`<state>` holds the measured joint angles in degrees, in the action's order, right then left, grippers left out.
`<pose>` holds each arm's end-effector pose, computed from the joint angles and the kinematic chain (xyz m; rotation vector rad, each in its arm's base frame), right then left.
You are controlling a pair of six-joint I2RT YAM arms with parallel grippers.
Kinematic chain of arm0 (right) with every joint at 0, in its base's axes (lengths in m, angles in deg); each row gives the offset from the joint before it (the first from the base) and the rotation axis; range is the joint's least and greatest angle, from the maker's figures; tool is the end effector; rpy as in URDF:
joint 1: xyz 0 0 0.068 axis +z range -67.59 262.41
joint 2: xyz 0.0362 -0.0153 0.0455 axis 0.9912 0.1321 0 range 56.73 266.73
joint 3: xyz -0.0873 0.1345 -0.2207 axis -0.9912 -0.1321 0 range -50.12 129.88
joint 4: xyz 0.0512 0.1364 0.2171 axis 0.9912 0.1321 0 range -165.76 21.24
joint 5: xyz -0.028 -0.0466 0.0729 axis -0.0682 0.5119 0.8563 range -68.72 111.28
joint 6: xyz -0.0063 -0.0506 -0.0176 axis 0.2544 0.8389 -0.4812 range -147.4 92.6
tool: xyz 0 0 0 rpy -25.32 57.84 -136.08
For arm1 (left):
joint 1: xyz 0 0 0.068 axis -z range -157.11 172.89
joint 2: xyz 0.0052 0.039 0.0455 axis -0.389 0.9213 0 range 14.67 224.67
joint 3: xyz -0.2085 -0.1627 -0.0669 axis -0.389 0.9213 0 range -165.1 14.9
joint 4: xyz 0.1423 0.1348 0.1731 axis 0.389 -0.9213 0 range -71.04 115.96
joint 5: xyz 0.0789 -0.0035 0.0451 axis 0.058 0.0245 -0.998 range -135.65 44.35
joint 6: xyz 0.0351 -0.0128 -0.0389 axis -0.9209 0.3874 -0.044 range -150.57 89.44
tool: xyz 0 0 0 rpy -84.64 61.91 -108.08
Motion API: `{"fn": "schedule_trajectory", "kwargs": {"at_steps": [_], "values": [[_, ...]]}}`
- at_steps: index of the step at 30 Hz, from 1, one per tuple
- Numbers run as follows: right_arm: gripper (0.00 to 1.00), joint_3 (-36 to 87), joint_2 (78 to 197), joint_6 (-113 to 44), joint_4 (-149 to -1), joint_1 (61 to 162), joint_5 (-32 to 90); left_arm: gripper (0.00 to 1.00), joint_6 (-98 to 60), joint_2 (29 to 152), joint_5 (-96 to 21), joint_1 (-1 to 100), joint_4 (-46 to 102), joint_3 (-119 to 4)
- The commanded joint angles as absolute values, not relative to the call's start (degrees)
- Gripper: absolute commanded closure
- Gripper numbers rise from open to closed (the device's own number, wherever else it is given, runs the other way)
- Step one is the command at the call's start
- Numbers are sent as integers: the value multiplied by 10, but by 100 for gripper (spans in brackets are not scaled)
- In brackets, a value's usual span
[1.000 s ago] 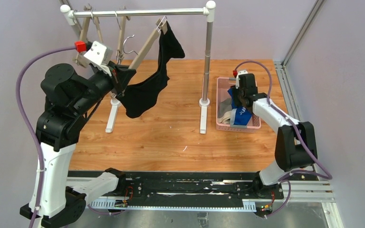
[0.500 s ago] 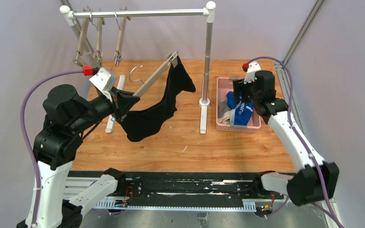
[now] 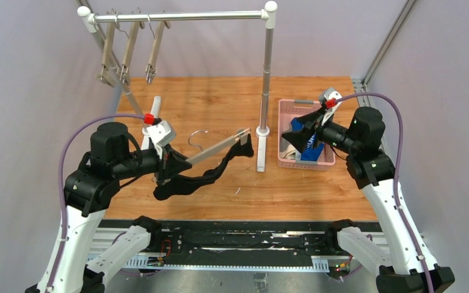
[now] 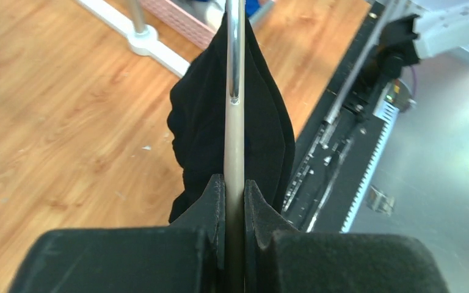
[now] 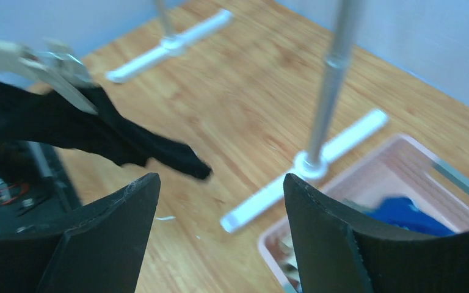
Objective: Remove the underwear clipped to the hanger
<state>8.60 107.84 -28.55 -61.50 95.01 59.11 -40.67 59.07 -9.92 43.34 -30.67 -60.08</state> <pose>0.1813 0.0628 0.3990 -0.6618 1.5831 0.7329 0.0904 -0.0558 0.4293 0.9018 1.7970 -0.7436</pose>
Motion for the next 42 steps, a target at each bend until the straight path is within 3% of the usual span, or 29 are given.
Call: {"fn": "schedule_trajectory", "kwargs": {"at_steps": [1,10,42], "values": [[24,67,1057,-358,-744,948,803,100,-435,580,19,438,-294,-585],[28,61,1105,-490,-915,957,921,100,-455,606,78,438,-278,-588],[34,123,1165,-435,-890,1079,898,100,-414,628,82,438,-220,-594]]}}
